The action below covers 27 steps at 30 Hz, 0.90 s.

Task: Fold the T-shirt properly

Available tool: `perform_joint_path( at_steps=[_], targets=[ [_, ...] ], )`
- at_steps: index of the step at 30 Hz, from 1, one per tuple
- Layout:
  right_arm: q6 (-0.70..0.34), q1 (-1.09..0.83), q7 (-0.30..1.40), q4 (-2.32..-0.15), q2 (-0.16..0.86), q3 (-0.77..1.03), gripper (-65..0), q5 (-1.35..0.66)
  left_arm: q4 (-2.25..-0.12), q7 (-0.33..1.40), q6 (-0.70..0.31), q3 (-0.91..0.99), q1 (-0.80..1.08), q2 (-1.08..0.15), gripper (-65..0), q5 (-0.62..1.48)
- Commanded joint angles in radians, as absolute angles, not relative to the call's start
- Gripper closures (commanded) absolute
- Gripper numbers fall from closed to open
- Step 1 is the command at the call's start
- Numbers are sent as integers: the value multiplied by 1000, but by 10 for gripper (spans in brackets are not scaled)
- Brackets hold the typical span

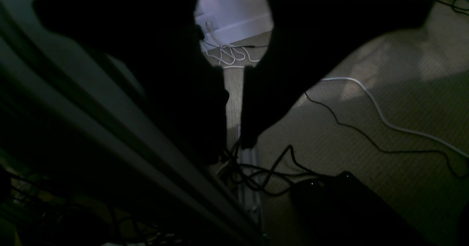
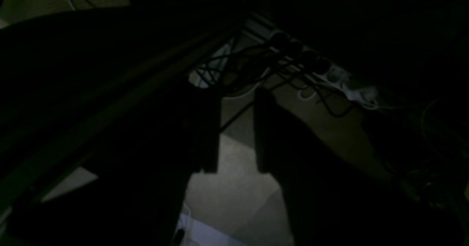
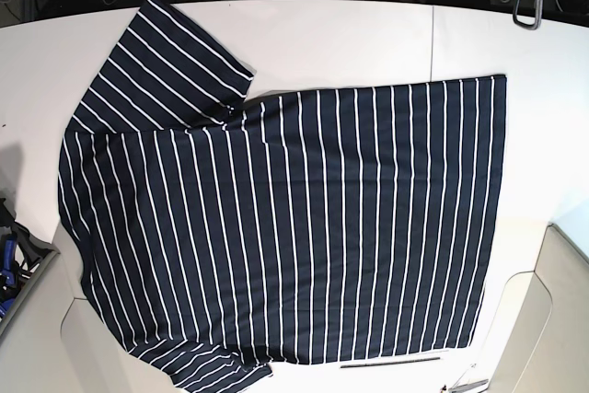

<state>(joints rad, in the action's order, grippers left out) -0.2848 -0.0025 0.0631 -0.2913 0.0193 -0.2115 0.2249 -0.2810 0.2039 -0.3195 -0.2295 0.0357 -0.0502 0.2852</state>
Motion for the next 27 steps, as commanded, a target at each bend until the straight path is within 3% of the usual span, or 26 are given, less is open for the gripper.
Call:
perform_joint_path(
  at_steps=[1,14,17,27],
  targets=[
    [-295,2,52,-300,19,-210,-149,217,-288,198,-330,-229,35,-50,-80,288],
    [-296,2,52,-301,19,-210,-149,217,-292,198,-331,-229,65,-51,-80,288],
    [-296,2,52,-301,19,-210,-149,217,-302,198,-374,-229,83,-52,-80,288],
    [-296,-75,52,-381,29,-210,-149,218,-476,199,-416,-229,200,-114,-80,287]
  ],
)
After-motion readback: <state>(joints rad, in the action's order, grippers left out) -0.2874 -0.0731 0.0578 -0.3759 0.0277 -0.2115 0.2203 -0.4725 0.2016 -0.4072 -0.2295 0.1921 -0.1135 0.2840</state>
